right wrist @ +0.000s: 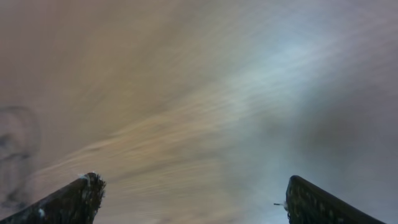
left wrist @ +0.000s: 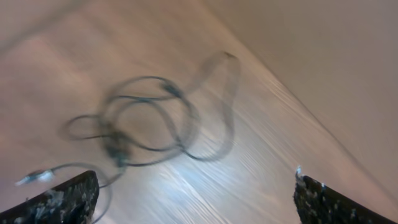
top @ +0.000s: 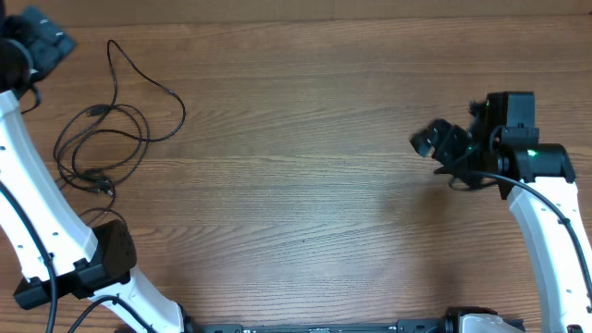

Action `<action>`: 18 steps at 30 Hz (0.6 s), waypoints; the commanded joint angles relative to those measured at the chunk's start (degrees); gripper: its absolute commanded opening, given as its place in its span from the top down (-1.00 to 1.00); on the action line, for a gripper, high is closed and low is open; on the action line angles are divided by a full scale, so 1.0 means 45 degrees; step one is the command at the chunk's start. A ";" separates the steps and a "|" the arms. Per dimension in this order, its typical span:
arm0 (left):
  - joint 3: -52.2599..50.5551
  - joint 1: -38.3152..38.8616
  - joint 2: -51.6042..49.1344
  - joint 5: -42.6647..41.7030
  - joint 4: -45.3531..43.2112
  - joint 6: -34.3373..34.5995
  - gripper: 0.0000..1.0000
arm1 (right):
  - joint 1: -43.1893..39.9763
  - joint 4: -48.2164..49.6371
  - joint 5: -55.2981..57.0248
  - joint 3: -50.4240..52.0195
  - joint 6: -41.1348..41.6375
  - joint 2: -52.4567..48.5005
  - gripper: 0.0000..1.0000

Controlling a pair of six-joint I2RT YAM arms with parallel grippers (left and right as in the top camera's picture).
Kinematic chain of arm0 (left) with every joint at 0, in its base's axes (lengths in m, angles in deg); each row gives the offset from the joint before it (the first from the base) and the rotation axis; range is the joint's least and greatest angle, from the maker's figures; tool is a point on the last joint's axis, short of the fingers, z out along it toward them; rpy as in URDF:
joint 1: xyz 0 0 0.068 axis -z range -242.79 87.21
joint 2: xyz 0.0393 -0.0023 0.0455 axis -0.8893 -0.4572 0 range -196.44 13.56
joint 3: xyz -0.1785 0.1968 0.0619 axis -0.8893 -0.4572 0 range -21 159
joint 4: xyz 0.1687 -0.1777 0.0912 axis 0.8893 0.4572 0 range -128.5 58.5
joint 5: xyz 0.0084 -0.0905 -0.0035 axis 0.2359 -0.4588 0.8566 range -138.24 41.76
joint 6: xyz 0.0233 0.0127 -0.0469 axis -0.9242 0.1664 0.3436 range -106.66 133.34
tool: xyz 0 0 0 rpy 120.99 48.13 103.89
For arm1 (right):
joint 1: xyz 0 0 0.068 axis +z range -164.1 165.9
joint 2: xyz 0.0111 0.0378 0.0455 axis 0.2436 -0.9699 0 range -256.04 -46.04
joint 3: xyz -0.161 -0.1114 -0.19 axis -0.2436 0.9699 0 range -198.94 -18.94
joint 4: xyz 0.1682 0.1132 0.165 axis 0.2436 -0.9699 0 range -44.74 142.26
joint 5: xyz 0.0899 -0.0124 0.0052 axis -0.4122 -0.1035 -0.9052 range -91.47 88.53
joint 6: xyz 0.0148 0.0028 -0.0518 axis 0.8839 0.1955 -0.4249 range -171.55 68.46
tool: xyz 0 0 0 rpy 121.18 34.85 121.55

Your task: Untangle cables

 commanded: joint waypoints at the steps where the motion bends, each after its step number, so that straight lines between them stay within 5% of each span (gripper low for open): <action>1: -0.0073 0.0884 -0.0185 -0.3167 -0.0141 -0.3016 -1.00 | 0.0797 0.1384 -0.2720 -0.0253 -0.1054 0.0044 -0.84; 6: -0.0146 0.2569 -0.0185 -0.2681 0.0588 -0.5319 -1.00 | 0.2676 0.2540 -0.0447 -0.0253 -0.2312 0.0044 -0.87; 11: -0.1073 0.3934 -0.0185 -0.1302 0.0593 -0.5323 -0.99 | 0.3449 0.1515 0.2866 -0.0253 -0.2331 0.0044 -0.99; 18: -0.4464 0.4779 0.0131 -0.0865 0.0593 -0.4333 -0.99 | 0.2322 -0.0355 0.2866 -0.0257 -0.2283 0.0049 -1.00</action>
